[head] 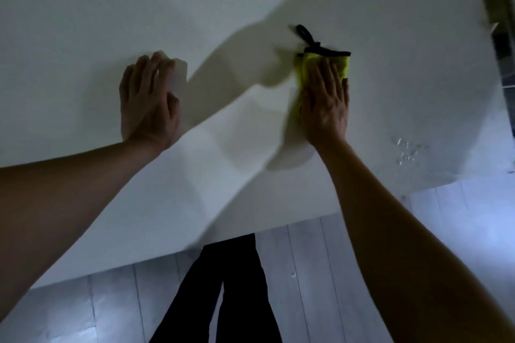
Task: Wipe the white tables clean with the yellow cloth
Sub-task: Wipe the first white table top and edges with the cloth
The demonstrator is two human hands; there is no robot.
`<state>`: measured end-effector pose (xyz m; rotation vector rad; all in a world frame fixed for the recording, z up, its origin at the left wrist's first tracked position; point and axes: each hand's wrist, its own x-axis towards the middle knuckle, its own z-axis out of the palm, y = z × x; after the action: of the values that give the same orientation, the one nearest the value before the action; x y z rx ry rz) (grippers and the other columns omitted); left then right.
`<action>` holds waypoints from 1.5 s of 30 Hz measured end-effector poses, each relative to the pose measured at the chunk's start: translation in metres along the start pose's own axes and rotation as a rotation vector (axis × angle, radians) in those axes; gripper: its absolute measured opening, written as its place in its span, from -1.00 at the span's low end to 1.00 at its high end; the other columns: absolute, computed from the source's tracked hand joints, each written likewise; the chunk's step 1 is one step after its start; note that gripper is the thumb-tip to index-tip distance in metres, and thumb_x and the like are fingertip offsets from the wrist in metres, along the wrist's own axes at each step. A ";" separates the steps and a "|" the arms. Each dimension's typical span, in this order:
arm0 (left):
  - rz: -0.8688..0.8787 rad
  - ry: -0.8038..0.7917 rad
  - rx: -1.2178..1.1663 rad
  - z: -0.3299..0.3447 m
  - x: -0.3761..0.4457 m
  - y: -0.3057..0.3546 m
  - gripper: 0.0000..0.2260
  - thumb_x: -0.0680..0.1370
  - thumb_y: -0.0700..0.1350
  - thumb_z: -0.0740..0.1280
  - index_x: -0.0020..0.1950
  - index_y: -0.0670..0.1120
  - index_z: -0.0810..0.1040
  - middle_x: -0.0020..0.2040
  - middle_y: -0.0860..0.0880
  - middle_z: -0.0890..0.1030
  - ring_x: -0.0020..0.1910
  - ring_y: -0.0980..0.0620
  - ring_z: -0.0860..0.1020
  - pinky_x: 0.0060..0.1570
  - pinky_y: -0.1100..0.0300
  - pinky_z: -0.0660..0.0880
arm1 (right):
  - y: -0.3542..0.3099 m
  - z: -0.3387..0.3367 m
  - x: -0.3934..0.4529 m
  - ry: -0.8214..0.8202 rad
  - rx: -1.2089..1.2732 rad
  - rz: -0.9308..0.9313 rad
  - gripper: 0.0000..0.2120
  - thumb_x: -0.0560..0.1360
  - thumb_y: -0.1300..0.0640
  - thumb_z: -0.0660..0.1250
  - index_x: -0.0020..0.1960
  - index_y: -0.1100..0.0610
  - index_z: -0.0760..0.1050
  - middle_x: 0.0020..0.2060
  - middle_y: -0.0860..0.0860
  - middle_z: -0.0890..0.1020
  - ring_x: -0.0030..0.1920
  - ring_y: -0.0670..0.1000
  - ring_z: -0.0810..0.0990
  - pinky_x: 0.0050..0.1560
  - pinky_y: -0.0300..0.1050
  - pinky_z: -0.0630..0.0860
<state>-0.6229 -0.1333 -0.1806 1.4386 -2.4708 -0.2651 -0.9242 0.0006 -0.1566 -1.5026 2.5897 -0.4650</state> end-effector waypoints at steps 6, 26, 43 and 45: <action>-0.002 -0.039 0.018 -0.004 0.001 0.002 -0.41 0.58 -0.06 0.05 0.63 -0.10 0.24 0.66 -0.15 0.21 0.64 -0.21 0.14 0.63 -0.11 0.00 | -0.093 0.038 -0.067 0.045 0.125 -0.164 -0.45 0.54 0.12 0.27 0.53 0.12 0.34 0.52 0.13 0.34 0.57 0.15 0.22 0.53 0.23 0.13; -0.004 -0.029 0.030 -0.004 0.000 0.006 -0.41 0.58 -0.08 0.08 0.64 -0.09 0.24 0.65 -0.15 0.22 0.63 -0.21 0.18 0.62 -0.12 0.04 | -0.064 0.026 -0.084 0.111 0.121 0.055 -0.49 0.60 0.13 0.25 0.53 0.18 0.32 0.52 0.17 0.33 0.56 0.18 0.22 0.53 0.22 0.14; -0.001 -0.068 0.023 -0.005 0.000 0.000 -0.43 0.60 -0.11 0.10 0.65 -0.08 0.22 0.67 -0.13 0.18 0.65 -0.19 0.12 0.63 -0.10 -0.01 | -0.021 0.016 -0.102 0.110 0.023 0.278 -0.46 0.65 -0.02 0.03 0.61 0.05 0.14 0.60 0.06 0.17 0.61 0.07 0.08 0.58 0.13 0.04; 0.012 -0.079 0.014 -0.005 0.001 -0.003 -0.44 0.62 -0.12 0.12 0.65 -0.09 0.22 0.68 -0.14 0.17 0.66 -0.19 0.11 0.63 -0.09 -0.02 | -0.056 0.027 -0.116 0.156 0.047 0.364 -0.44 0.62 0.03 0.11 0.60 0.09 0.17 0.59 0.07 0.20 0.60 0.08 0.10 0.57 0.14 0.06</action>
<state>-0.6196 -0.1357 -0.1763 1.4442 -2.5477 -0.3085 -0.8126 0.0688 -0.1705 -0.9819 2.8608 -0.6122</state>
